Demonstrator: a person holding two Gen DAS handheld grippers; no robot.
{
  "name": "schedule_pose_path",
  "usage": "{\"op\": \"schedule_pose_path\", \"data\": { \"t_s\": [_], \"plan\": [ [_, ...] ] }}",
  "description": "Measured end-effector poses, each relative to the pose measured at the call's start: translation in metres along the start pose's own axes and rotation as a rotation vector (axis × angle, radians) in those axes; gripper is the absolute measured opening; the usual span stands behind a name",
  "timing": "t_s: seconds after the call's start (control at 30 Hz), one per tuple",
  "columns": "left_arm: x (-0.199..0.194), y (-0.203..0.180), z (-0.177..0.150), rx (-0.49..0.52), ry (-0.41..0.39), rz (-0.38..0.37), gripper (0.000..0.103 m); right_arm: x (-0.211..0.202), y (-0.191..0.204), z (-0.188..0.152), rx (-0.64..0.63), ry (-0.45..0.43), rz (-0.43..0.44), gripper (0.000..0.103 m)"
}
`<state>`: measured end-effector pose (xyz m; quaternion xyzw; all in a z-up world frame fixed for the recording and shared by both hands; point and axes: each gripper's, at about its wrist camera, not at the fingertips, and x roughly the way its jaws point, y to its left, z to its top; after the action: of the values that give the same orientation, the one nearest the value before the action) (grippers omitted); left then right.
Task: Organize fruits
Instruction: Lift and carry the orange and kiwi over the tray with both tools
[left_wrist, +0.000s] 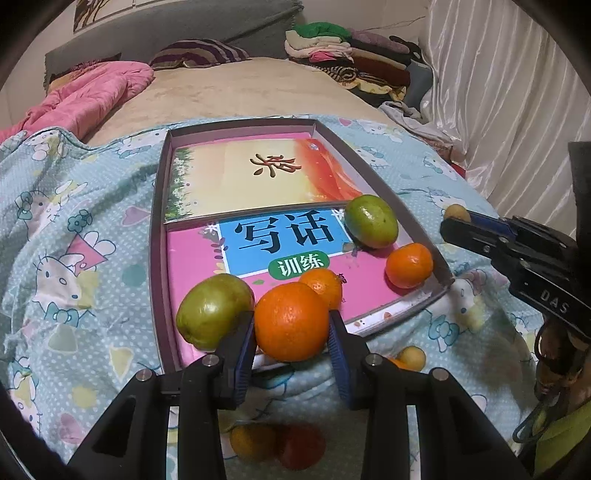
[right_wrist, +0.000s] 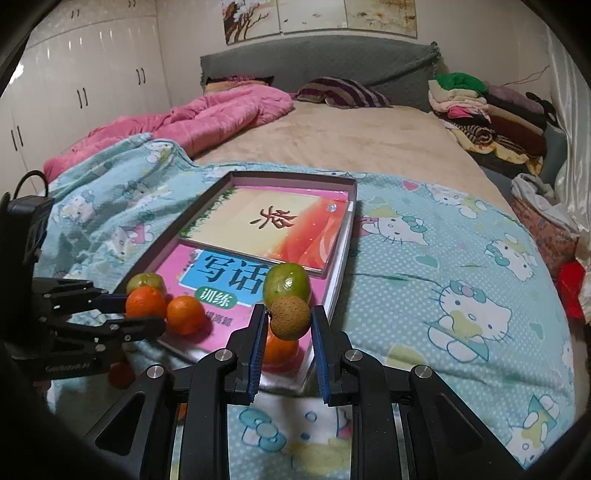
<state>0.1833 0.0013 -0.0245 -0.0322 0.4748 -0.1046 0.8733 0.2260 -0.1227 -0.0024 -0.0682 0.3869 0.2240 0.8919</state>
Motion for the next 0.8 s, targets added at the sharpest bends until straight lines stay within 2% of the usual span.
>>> {"op": "schedule_pose_path", "data": {
  "t_s": [0.33,0.8],
  "plan": [
    [0.006,0.013,0.003,-0.029,-0.002,0.01,0.038,0.026,-0.004,0.013,-0.003,0.048,-0.018,0.024],
    [0.006,0.012,0.005,-0.018,-0.008,0.019,0.038,0.039,-0.006,0.006,-0.001,0.088,-0.025,0.024]
  ]
}}
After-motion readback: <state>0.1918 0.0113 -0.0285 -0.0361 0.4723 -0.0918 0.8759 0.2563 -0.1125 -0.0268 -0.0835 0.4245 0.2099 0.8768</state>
